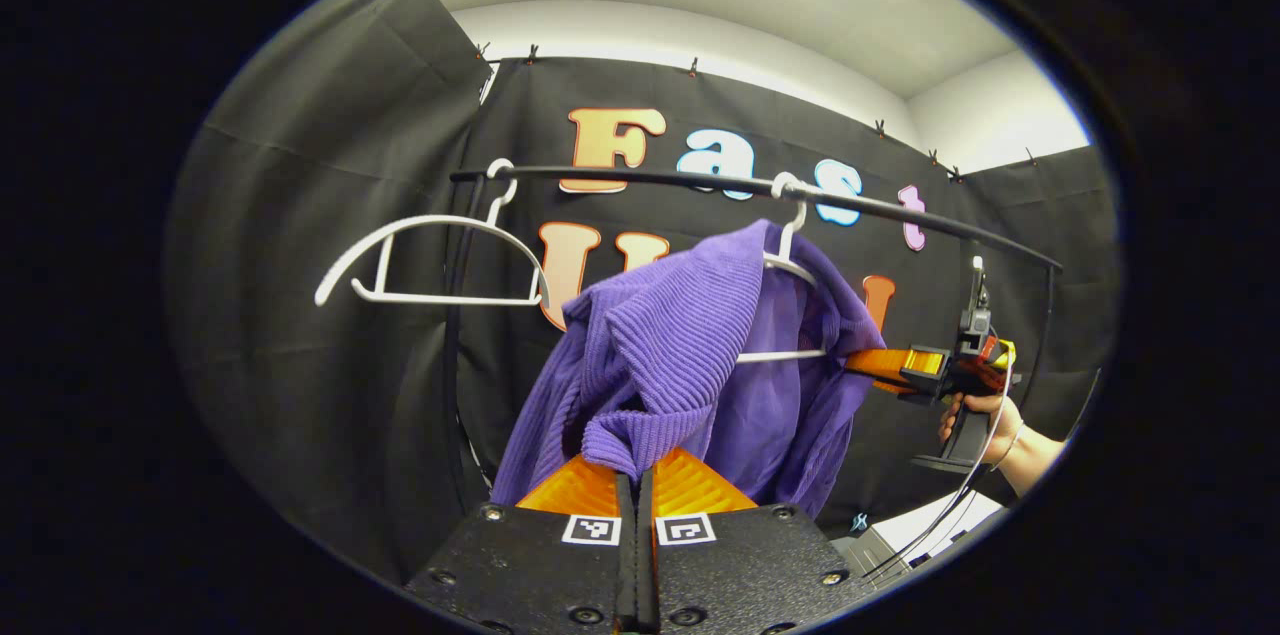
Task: Grasp the clothes on the hanger with both hands and then place them into the laundry hamper below.
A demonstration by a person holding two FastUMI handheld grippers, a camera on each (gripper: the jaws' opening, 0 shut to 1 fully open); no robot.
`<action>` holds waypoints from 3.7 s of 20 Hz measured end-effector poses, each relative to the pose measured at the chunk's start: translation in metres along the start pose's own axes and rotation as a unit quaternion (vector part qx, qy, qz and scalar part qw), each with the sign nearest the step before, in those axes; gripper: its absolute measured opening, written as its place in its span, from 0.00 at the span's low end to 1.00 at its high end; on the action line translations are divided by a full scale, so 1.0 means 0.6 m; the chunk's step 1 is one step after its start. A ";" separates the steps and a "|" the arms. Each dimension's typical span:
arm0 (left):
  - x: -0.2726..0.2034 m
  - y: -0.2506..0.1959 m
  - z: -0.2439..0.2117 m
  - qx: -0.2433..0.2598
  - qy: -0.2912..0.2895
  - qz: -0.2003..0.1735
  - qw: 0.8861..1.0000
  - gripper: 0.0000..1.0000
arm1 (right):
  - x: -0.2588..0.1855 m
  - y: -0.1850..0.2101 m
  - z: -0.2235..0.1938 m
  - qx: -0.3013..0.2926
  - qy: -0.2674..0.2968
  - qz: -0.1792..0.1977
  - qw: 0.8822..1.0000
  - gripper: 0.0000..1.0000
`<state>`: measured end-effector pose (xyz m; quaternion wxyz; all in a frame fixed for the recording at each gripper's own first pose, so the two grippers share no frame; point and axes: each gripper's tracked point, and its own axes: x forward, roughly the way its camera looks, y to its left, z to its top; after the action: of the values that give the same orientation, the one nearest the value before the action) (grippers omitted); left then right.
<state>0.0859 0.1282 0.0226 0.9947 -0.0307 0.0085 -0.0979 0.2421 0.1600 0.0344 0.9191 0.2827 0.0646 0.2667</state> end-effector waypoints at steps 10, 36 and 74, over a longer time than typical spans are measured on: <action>0.011 0.091 0.156 -0.017 -0.073 0.019 0.997 0.01 | 0.033 -0.001 0.065 0.055 -0.021 0.020 0.998 0.12; 0.166 0.179 -0.039 -0.036 0.062 0.029 0.997 0.00 | 0.064 -0.155 0.013 0.090 0.030 -0.075 0.993 0.12; 0.127 -0.342 -0.343 -0.010 0.228 -0.134 0.964 0.00 | -0.246 -0.208 -0.275 -0.079 0.148 -0.220 0.961 0.12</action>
<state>0.1159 -0.1000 -0.1708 0.9437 -0.0182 0.2322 -0.2347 0.1289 0.0751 -0.1770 0.9548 0.1455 0.2390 0.1009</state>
